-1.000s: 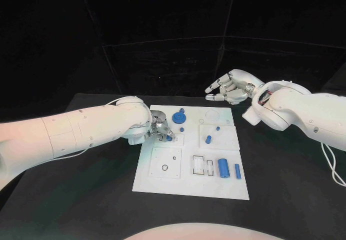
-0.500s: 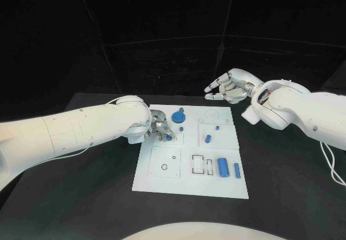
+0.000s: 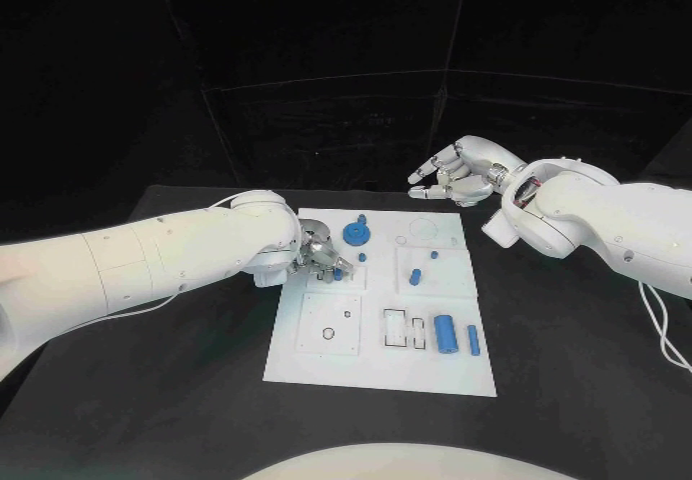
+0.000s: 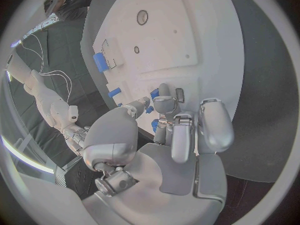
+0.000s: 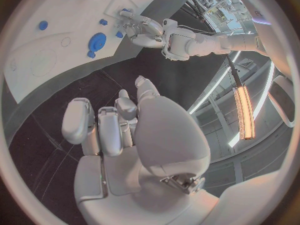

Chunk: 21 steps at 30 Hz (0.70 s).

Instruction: Assemble the parts on the task board

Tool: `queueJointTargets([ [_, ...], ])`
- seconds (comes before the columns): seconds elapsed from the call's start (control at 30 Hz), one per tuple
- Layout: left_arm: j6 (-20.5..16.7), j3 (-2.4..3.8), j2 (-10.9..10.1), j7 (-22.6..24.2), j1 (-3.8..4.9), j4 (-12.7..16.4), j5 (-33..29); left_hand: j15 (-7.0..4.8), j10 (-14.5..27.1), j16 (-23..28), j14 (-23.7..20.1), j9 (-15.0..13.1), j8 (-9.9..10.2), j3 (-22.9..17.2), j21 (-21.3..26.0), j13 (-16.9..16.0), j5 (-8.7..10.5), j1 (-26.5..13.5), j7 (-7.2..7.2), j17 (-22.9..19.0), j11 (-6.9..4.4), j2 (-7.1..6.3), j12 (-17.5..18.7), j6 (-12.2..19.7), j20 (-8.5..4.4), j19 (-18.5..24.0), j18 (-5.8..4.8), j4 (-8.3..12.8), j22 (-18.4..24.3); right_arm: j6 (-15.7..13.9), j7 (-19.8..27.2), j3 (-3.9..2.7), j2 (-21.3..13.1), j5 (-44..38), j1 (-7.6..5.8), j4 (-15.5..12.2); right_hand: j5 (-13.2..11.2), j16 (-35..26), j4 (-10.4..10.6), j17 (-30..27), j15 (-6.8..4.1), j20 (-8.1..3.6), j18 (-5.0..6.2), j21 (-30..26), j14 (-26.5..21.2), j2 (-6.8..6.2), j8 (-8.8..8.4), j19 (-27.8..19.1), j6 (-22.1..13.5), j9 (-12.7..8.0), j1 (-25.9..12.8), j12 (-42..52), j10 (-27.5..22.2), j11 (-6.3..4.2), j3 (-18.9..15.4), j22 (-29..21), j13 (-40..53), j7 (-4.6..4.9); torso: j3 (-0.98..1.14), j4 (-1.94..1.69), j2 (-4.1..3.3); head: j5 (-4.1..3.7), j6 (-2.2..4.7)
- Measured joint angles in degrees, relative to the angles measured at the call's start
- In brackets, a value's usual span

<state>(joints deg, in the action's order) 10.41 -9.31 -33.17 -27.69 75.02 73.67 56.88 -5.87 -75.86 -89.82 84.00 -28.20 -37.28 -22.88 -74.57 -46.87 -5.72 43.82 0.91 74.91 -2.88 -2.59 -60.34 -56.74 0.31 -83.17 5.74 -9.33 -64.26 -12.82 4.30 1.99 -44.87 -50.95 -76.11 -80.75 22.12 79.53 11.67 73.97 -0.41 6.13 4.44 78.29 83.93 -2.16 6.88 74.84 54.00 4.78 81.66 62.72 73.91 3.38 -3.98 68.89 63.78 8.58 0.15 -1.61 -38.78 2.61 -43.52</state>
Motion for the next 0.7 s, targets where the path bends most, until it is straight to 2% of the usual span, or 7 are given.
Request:
queueJointTargets([
  [0.03, 0.0, 0.0, -0.1, 0.0, 0.0, 0.1, 0.0, -0.06, -0.1, 0.0, -0.1, 0.1, 0.1, 1.4, 0.0, -0.1, 1.4, 0.0, -0.01, 0.0, -0.12, 0.0, 0.0, 0.0, 0.0, 0.0, 0.0, -0.4, -0.1, 0.0, 0.0, 0.0, 0.0, 0.0, 0.0, 0.0, 0.0, 0.0, 0.0, -0.1, 0.0, 0.0, 0.0, 0.0, 0.0, 0.0, 0.0, 0.0, 0.0, 0.0, 0.0, 0.0, 0.0, 0.0, 0.0, 0.0, 0.0, 0.0, -0.01, -0.01, 0.0, -0.01, 0.0],
  [0.1, -0.1, 0.01, -0.3, 0.0, 0.0, 0.2, 0.0, -0.06, -0.2, 0.0, -0.1, 0.3, 0.3, 4.0, -0.3, -0.3, 2.64, 0.4, -0.09, 0.0, -0.21, -0.42, 0.0, -0.1, 0.0, 0.0, 0.0, -1.2, -0.3, 0.0, 0.0, 0.0, 0.0, -0.1, 0.0, 0.0, 0.0, -0.3, 0.0, -0.2, 0.0, 0.0, 0.0, 0.0, 0.0, 0.0, 0.0, 0.0, 0.0, 0.0, 0.0, 0.0, 0.0, 0.0, 0.0, -0.1, -0.1, 0.0, -0.03, -0.01, 0.0, 0.0, 0.0],
  [0.4, -0.7, 0.05, -1.8, 0.0, 0.26, 1.5, 0.0, -0.23, -0.2, 0.0, 0.1, 0.5, 0.4, 9.2, -0.3, 0.5, 2.85, 1.9, -0.09, 0.0, -0.2, -1.9, 0.2, -0.1, -0.19, -0.2, 0.0, -2.4, 0.0, -0.1, 0.0, 0.0, 0.0, -0.3, 0.0, 0.1, -0.6, -0.3, -0.2, -0.3, 0.0, -0.21, 0.01, 0.0, 0.0, 0.3, 0.0, -0.2, 0.0, 0.0, -0.3, 0.0, 0.0, 0.0, -0.2, -0.2, -0.2, 0.0, -0.03, -0.02, 0.01, 0.07, 0.04],
  [0.5, -0.8, 0.18, -2.8, 0.0, 0.6, 2.4, 0.0, -0.27, -0.2, 0.0, 0.2, 0.5, 0.4, 10.5, -0.3, 0.9, 2.85, 3.1, -0.09, 0.0, -0.2, -1.49, 0.5, -0.1, -0.19, -0.2, 0.0, -2.6, 0.2, -0.1, 0.0, 0.0, 0.0, -0.3, 0.0, 0.1, -0.6, -0.3, -0.2, -0.3, 0.0, -0.21, 0.01, 0.0, 0.0, 0.3, 0.0, -0.2, 0.0, 0.0, -0.3, 0.0, 0.0, 0.0, -0.2, -0.2, -0.2, 0.0, -0.03, -0.02, 0.0, 0.07, 0.04],
  [0.57, -0.8, 0.7, -3.5, 0.0, 0.81, 2.8, 0.0, -0.27, 1.0, 0.0, 0.2, 0.7, 0.6, 11.2, 0.3, 2.5, 2.85, 5.5, 0.32, 0.0, -0.05, -1.27, 1.9, 0.8, -0.4, 0.0, 0.0, -1.8, 0.8, -0.1, 0.0, 0.0, 0.0, -0.4, 0.0, 0.2, -0.6, -0.3, -0.2, -0.3, 0.0, -0.21, 0.0, 0.0, 0.0, 0.3, 0.0, -0.2, 0.0, 0.0, -0.3, 0.0, 0.0, 0.0, -0.2, -0.2, -0.2, 0.0, -0.05, -0.02, 0.0, 0.04, 0.08],
  [0.63, -0.5, 1.63, -4.3, 0.0, 1.28, 3.2, 0.0, -0.27, 2.2, 0.0, 0.2, 0.6, 0.8, 12.0, 0.6, 4.0, 2.85, 6.8, 0.74, 0.0, 0.33, -0.86, 3.1, 2.0, -0.39, 0.0, 0.01, -1.4, 1.2, -0.1, 0.0, 0.0, 0.0, -0.4, 0.0, 0.2, -0.6, -0.3, -0.2, -0.3, 0.0, -0.21, 0.01, 0.0, 0.0, 0.3, 0.0, -0.2, 0.0, 0.0, -0.3, 0.0, 0.0, 0.0, -0.2, -0.2, -0.2, 0.0, -0.04, -0.02, 0.0, -0.01, 0.09],
  [0.7, 0.0, 2.23, -4.9, 0.0, 2.03, 3.3, -0.1, -0.27, 3.0, 0.0, 0.2, -0.4, -0.3, 13.4, 0.9, 4.6, 2.85, 7.2, 0.81, 0.0, 0.53, -0.36, 3.3, 2.4, -0.11, 0.3, 0.0, -1.8, 1.4, -0.1, 0.0, 0.0, -0.1, -0.4, 0.0, 0.2, -0.6, -0.3, -0.2, -0.3, 0.0, -0.21, 0.01, 0.0, 0.0, 0.3, 0.0, -0.2, 0.0, 0.0, -0.3, 0.0, 0.0, 0.0, -0.2, -0.2, -0.2, 0.0, -0.03, -0.02, 0.0, -0.06, 0.14],
])
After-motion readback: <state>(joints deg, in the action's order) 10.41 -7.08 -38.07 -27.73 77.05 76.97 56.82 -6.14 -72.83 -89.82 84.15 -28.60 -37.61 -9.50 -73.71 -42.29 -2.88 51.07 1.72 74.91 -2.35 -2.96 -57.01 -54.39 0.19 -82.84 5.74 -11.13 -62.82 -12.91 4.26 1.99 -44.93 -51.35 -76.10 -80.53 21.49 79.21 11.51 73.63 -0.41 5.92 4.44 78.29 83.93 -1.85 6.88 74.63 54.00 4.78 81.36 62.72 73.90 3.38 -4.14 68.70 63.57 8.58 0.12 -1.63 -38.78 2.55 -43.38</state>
